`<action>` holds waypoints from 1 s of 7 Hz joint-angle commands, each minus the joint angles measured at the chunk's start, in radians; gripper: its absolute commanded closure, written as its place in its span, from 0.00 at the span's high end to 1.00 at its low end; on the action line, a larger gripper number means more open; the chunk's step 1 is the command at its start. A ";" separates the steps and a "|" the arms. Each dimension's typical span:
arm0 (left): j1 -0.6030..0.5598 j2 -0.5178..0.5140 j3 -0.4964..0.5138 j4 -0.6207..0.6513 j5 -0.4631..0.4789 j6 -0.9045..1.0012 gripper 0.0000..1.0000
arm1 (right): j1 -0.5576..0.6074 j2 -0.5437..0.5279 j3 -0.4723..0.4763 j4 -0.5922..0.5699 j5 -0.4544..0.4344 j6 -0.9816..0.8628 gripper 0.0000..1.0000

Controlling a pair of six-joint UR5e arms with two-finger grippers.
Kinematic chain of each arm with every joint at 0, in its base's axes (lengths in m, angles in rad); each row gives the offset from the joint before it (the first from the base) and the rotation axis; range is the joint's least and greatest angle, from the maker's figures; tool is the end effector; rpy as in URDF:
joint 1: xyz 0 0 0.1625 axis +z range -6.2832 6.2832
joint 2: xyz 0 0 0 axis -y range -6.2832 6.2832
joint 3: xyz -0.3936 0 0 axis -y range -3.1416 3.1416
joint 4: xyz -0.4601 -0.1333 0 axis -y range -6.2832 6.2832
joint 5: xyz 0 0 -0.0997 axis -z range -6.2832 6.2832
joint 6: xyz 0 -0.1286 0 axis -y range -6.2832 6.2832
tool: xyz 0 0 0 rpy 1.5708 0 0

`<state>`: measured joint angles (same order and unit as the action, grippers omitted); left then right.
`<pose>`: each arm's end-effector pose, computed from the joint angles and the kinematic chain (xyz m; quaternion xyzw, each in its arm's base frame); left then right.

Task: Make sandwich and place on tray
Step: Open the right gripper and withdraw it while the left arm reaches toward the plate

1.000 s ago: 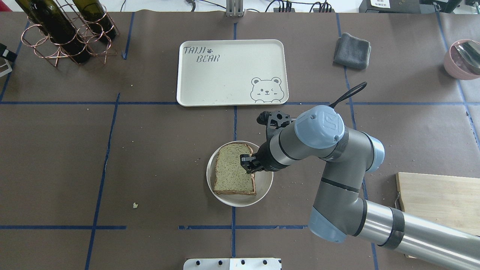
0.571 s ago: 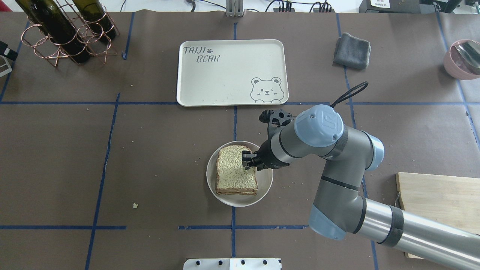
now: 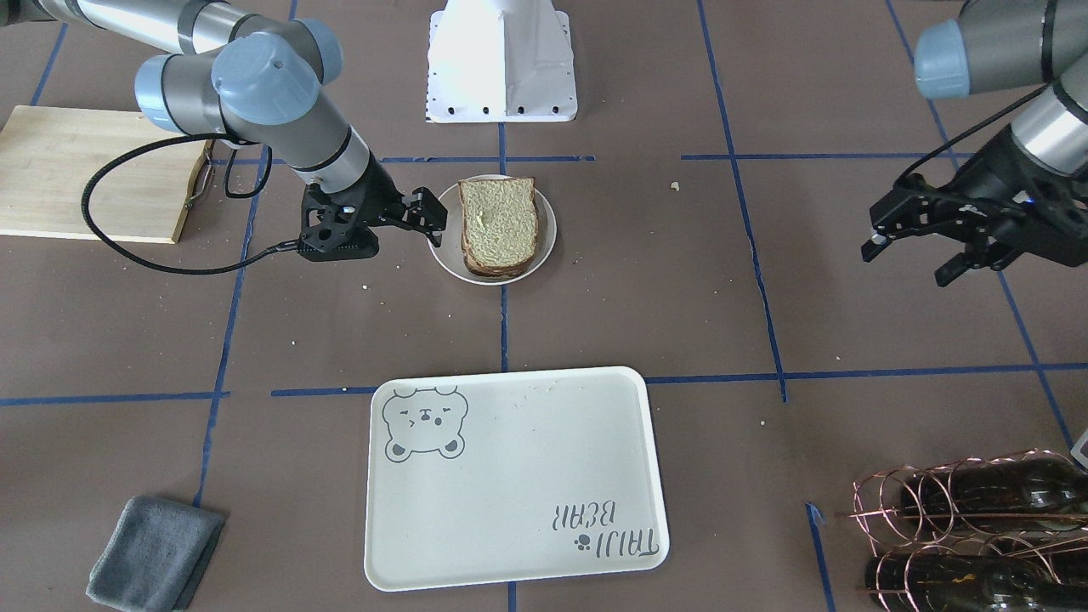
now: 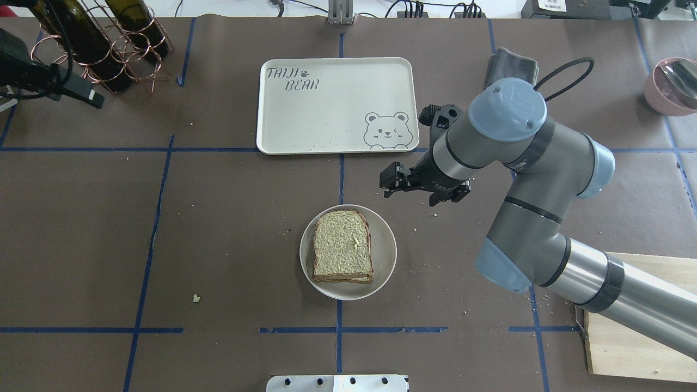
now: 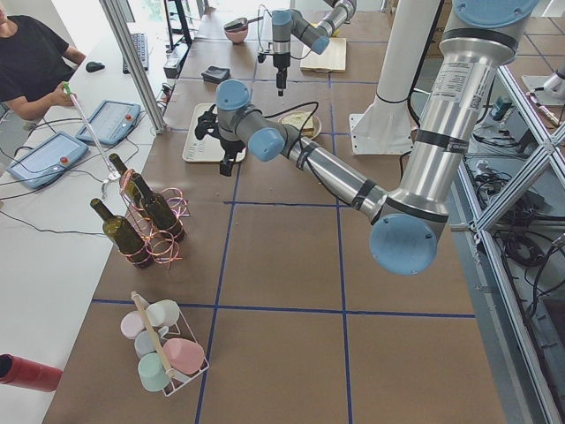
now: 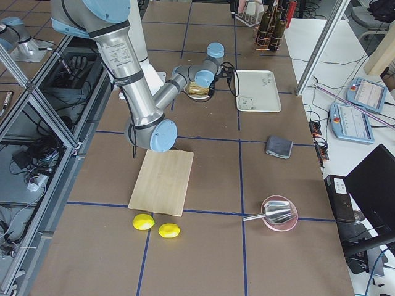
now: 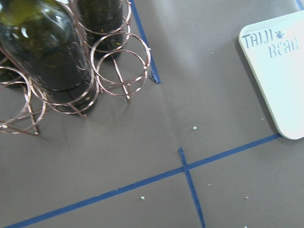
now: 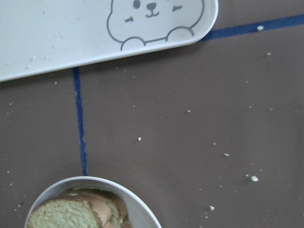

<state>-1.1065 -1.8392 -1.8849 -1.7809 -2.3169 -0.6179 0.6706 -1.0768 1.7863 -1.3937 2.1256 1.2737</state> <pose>0.2391 -0.5802 0.2842 0.1349 0.4733 0.0744 0.8673 -0.4947 -0.4761 0.2011 -0.0271 -0.4803 0.0459 0.8755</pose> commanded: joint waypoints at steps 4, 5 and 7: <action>0.518 -0.155 -0.051 -0.002 0.334 -0.602 0.85 | 0.226 -0.190 0.186 -0.344 0.039 -0.524 1.00; 0.563 -0.184 -0.011 -0.003 0.368 -0.632 0.72 | 0.263 -0.224 0.186 -0.346 0.042 -0.604 1.00; 0.608 -0.235 0.078 -0.005 0.384 -0.640 0.61 | 0.343 -0.270 0.183 -0.343 0.107 -0.704 1.00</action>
<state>-0.5277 -2.0428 -1.8581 -1.7842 -1.9463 -1.2445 0.9626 -1.3157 1.9693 -1.7372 2.1956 0.6344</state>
